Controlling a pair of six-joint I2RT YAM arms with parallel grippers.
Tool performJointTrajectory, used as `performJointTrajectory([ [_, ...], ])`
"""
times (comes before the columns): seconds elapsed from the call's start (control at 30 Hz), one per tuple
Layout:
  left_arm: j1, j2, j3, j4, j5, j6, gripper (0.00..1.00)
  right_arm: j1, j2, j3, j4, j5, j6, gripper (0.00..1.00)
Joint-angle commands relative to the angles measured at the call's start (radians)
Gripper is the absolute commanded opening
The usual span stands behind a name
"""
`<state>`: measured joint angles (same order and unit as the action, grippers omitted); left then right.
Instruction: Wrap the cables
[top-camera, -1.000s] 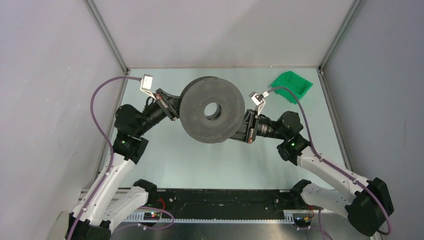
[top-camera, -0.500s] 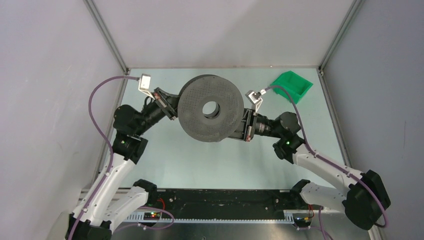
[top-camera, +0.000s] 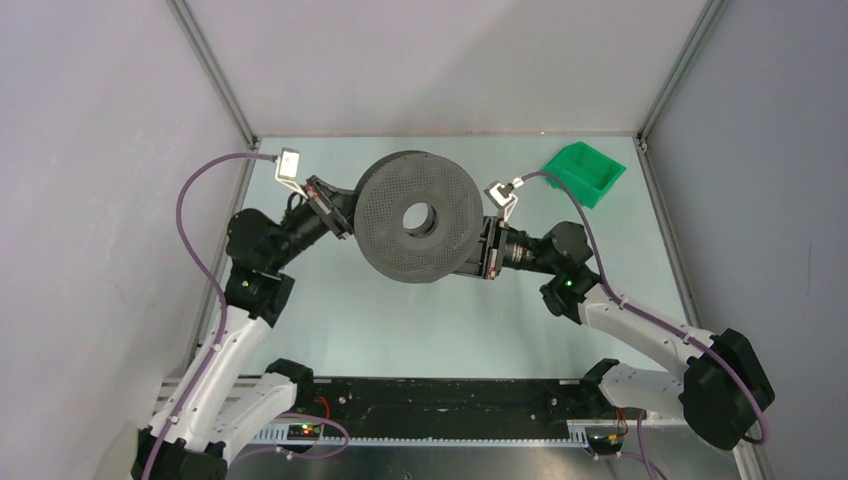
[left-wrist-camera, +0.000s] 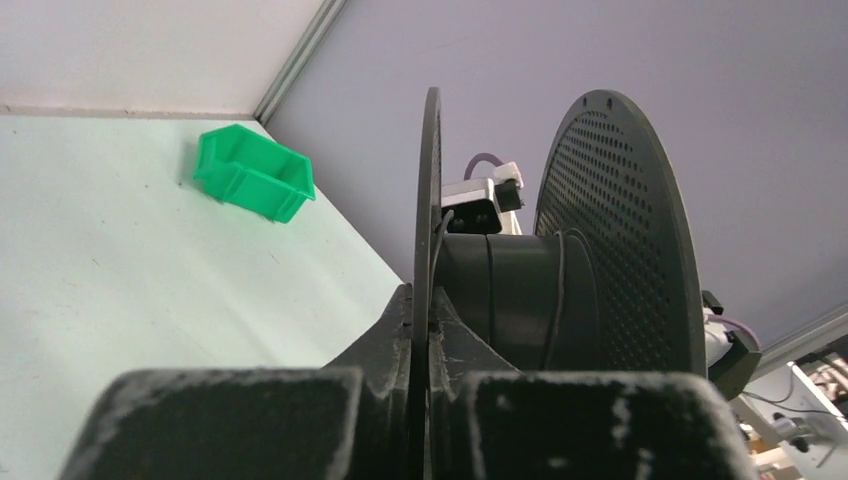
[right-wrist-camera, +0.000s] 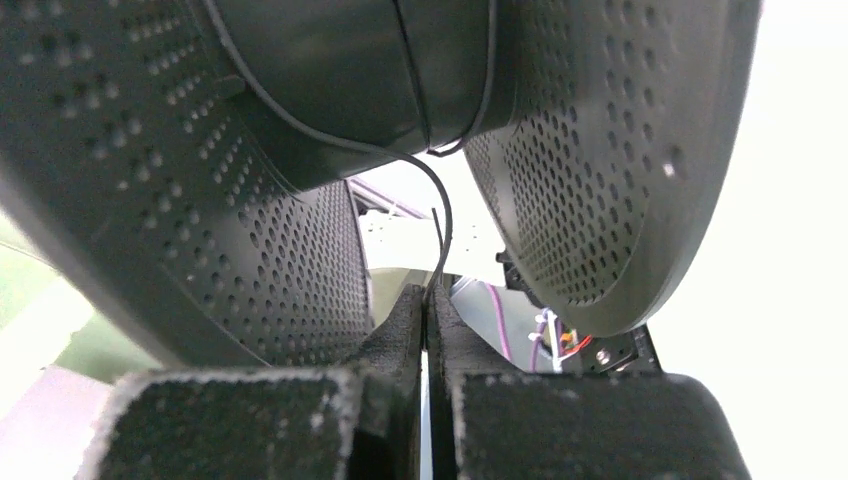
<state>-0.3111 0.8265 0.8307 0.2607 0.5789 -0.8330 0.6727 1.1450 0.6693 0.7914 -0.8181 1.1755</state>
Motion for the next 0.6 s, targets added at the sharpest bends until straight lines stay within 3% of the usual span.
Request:
performJointTrajectory([
  [0.0,0.017,-0.010,-0.034,0.056,-0.081,-0.157,0.00,0.047,-0.069,0.016,0.018,0.146,-0.135,0.00],
  [0.23,-0.001,-0.112,-0.177,0.116,-0.327,-0.468,0.00,0.163,0.046,0.016,0.121,0.539,-0.149,0.00],
  [0.4,-0.014,-0.117,-0.221,0.131,-0.393,-0.592,0.00,0.231,0.187,0.018,0.285,0.767,-0.083,0.00],
  [0.57,-0.038,-0.136,-0.269,0.133,-0.484,-0.694,0.00,0.307,0.297,0.047,0.320,0.975,-0.086,0.00],
])
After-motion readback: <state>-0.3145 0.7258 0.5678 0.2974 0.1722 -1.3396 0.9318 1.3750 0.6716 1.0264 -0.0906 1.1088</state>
